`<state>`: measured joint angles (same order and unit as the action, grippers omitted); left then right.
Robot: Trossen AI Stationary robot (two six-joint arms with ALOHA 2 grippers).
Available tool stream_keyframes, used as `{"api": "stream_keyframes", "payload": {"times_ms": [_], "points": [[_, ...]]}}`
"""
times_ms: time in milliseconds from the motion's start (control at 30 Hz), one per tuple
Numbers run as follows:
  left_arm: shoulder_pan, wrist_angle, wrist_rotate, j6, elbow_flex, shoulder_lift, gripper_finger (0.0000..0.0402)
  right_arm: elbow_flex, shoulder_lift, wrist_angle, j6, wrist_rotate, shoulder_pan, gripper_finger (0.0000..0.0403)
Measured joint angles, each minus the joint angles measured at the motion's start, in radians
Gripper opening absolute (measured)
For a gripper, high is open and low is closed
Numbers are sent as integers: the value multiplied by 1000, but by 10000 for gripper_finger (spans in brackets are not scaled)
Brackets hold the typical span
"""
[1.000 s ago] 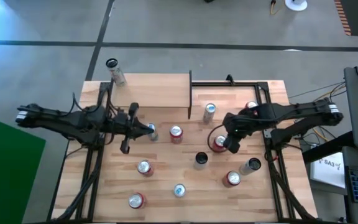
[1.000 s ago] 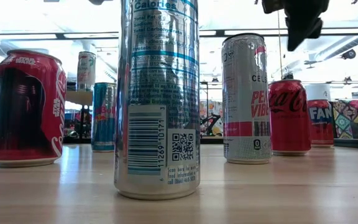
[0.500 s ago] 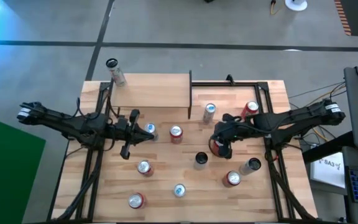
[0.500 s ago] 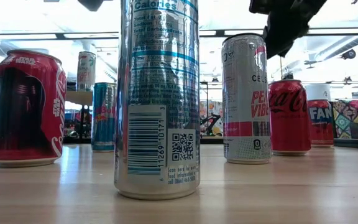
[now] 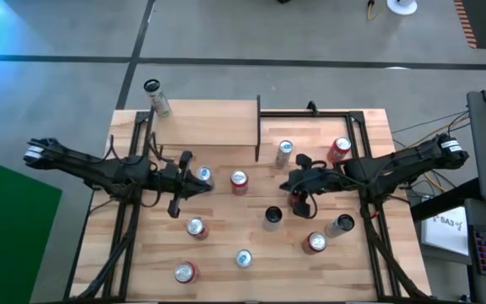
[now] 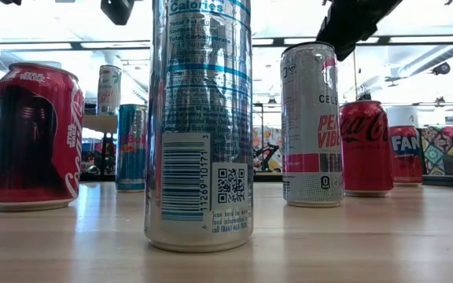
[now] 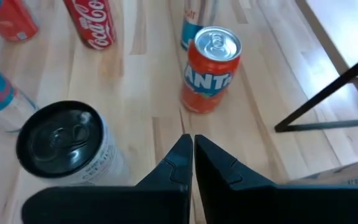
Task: Place canned beverage on shelf
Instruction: Put the red black soda can on the shelf
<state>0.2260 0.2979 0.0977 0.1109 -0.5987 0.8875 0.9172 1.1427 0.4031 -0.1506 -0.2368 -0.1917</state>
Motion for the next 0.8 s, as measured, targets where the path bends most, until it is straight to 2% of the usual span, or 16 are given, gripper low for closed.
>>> {"api": "stream_keyframes", "payload": {"times_ms": [333, 433, 567, 800], "points": [[1, 64, 0, 1, -22, 106, 0, 0, 1, -25, -49, 2, 0, 9], [6, 77, 0, 8, -22, 126, 0, 0, 1, -2, -66, 9, 0, 20], [16, 99, 0, 14, -22, 148, 0, 0, 1, 40, -66, 10, 0, 67], [36, 120, 0, 14, -22, 152, 0, 0, 1, 56, -67, 9, -2, 203]]}}
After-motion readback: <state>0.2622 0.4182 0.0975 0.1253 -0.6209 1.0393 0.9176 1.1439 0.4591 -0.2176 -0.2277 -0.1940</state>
